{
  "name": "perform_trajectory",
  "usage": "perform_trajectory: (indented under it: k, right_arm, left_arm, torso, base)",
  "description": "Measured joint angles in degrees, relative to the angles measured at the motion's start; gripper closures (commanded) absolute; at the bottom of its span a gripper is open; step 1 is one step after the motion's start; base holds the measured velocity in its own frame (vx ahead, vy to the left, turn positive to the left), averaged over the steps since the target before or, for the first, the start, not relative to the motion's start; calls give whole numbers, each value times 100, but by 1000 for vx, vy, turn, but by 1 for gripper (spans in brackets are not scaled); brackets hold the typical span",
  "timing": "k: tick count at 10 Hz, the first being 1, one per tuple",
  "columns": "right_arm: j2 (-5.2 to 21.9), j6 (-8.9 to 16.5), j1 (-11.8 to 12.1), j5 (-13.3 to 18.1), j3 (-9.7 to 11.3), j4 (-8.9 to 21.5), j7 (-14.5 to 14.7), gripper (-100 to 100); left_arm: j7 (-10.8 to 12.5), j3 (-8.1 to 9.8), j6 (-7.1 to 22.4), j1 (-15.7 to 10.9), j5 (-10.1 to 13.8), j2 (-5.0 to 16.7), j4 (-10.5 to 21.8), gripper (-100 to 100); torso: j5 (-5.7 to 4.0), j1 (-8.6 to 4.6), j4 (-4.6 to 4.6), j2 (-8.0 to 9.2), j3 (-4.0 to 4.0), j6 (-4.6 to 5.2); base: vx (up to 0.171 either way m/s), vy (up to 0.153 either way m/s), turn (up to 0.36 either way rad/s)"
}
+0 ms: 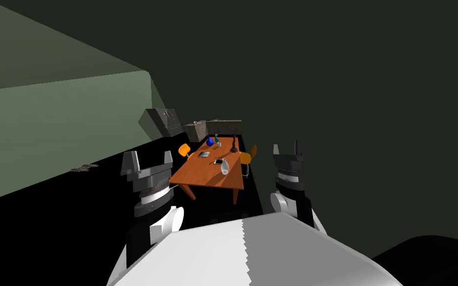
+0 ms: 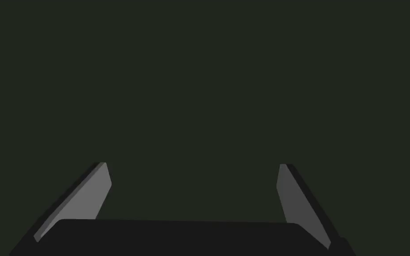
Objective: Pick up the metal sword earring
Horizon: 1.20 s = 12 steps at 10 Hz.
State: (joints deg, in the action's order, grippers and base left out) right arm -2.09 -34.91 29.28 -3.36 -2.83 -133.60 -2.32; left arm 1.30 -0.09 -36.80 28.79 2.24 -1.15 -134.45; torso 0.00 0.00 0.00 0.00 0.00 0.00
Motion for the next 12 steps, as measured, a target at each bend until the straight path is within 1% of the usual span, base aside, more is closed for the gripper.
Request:
perform_trajectory:
  k: [1,2,3,4,5,7,8,9,10,11,12]
  right_arm:
    - [0,0,-1,0,0,0,0,0]
    - [1,0,-1,0,0,0,0,0]
    - [1,0,0,0,0,0,0,0]
    - [1,0,-1,0,-1,0,0,0]
    - [1,0,-1,0,0,0,0,0]
    - [1,0,-1,0,-1,0,0,0]
    - [1,0,-1,0,-1,0,0,0]
    - [2,0,-1,0,-1,0,0,0]
    - [1,0,0,0,-1,0,0,0]
    - [1,0,0,0,-1,0,0,0]
    - [1,0,0,0,-1,0,0,0]
  left_arm:
    - [-16,-44,-39,-69,-6,127,127,-100]
    - [-59,-156,-65,-93,-37,247,196,-100]
    - [-79,-191,-57,-182,-28,401,296,-100]
    - [-125,-314,-75,-231,-59,523,410,-100]
    - [-159,-396,-115,-304,-61,683,568,-100]
    - [-274,-668,-250,-473,-110,979,955,-100]
    - [-322,-789,-340,-594,-119,1151,1218,-100]
    - [-375,-922,-332,-692,-127,1330,1362,-100]
    - [-425,-1023,-339,-732,-153,1385,1516,-100]
    - [-461,-1121,-378,-764,-156,1524,1658,-100]
    - [-494,-1192,-403,-803,-170,1575,1782,-100]
  torso:
    - [2,12,1,5,2,3]
    - [5,26,2,8,5,1]
    - [7,33,2,7,4,1]
    - [8,38,2,13,7,2]
    - [9,39,4,17,9,3]
    - [10,47,3,11,7,2]
    - [12,53,2,11,6,2]
    - [13,56,2,9,6,1]
    - [11,43,1,5,3,-2]
    - [9,36,1,3,2,1]
    - [7,27,0,0,0,-2]
  base:
    - [-25,73,-146]
    - [-22,85,-119]
    - [-41,96,-155]
    - [-52,95,-237]
    - [-52,100,-227]
    - [-36,124,-252]
    - [-39,136,-255]
    - [-28,98,-93]
    - [-22,76,-195]
    - [-18,57,-116]
    - [-22,66,-212]
